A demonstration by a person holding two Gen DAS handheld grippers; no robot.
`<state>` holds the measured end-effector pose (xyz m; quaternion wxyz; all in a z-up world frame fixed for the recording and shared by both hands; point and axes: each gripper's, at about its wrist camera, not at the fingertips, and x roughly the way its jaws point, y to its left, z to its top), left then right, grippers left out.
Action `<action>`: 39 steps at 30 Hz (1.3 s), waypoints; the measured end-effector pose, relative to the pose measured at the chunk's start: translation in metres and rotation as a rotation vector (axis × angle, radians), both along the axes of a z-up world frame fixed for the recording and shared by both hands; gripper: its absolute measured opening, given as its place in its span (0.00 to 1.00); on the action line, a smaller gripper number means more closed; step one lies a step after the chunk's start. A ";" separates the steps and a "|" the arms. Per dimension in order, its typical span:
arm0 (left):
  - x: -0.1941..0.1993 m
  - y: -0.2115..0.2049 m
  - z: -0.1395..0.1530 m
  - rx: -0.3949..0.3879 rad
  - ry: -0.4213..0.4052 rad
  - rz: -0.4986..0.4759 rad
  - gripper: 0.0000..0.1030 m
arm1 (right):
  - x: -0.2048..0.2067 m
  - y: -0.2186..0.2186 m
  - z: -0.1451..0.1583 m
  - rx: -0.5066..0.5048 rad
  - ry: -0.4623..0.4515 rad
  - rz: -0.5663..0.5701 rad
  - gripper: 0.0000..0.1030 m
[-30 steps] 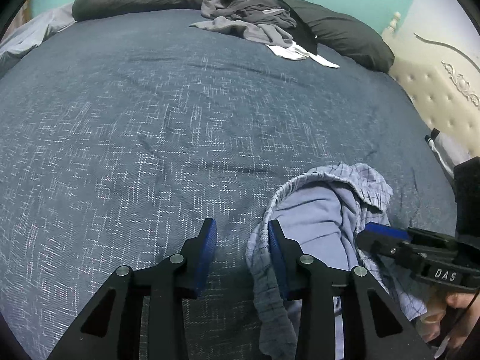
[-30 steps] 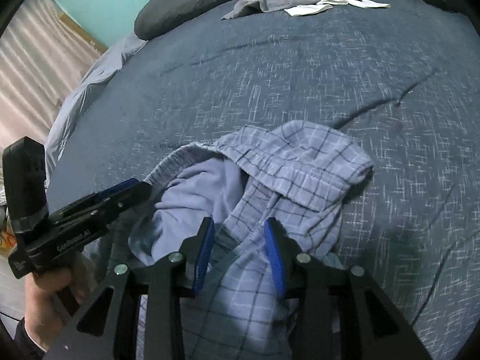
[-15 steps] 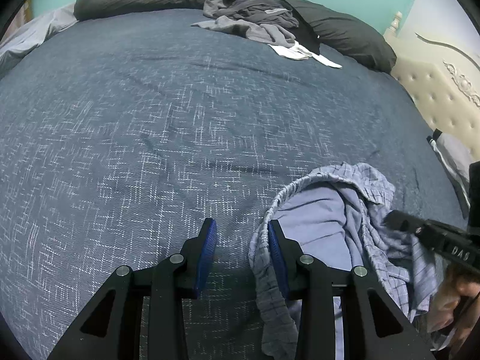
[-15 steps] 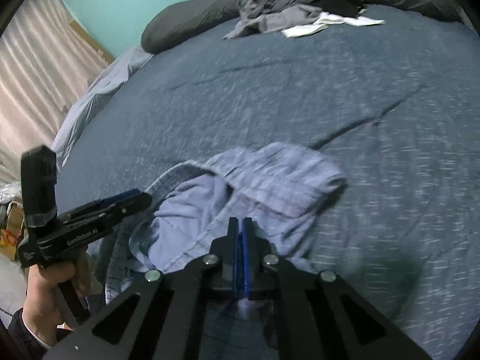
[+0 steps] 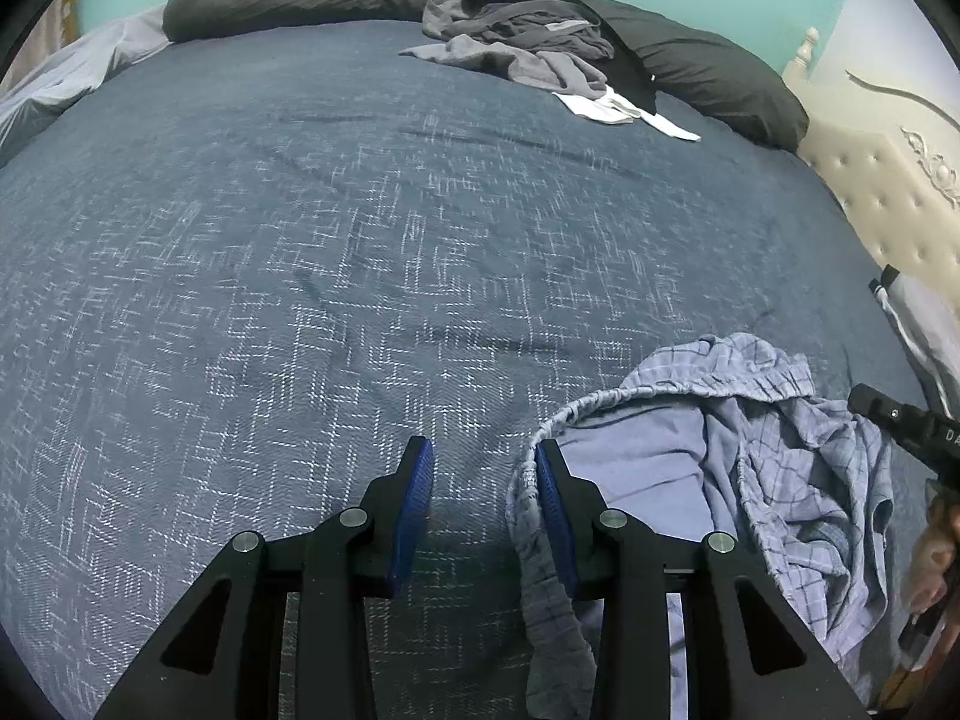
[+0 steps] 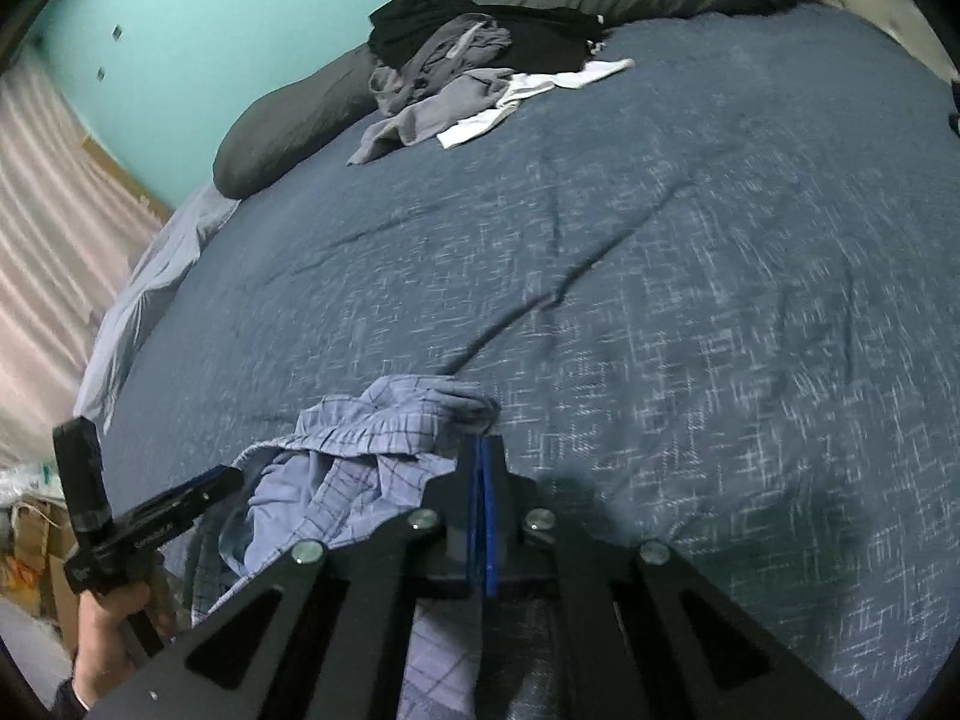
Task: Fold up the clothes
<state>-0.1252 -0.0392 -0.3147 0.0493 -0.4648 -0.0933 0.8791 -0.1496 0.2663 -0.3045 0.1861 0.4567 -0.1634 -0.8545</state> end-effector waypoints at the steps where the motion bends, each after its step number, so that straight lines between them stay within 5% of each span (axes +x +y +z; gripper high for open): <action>1: 0.000 0.000 0.000 0.000 0.001 0.002 0.38 | 0.000 -0.001 0.002 -0.011 0.000 0.002 0.04; 5: 0.001 -0.002 0.000 0.000 0.001 0.004 0.38 | 0.001 -0.008 0.011 -0.051 0.007 0.026 0.06; 9: 0.002 -0.005 0.000 0.000 0.000 0.004 0.38 | 0.010 -0.035 0.021 -0.075 0.027 0.122 0.35; 24: 0.005 -0.013 -0.001 0.009 -0.004 -0.004 0.38 | 0.011 -0.117 -0.035 0.085 -0.149 0.271 0.39; 29: 0.005 -0.016 -0.002 0.010 -0.004 -0.002 0.38 | 0.014 -0.127 -0.038 0.133 -0.120 0.300 0.39; 34: 0.006 -0.017 -0.002 0.010 -0.004 0.001 0.38 | 0.017 -0.130 -0.038 0.213 -0.072 0.325 0.15; 39: 0.005 -0.017 -0.002 0.008 -0.004 0.006 0.38 | 0.016 -0.114 -0.032 0.161 -0.067 0.313 0.09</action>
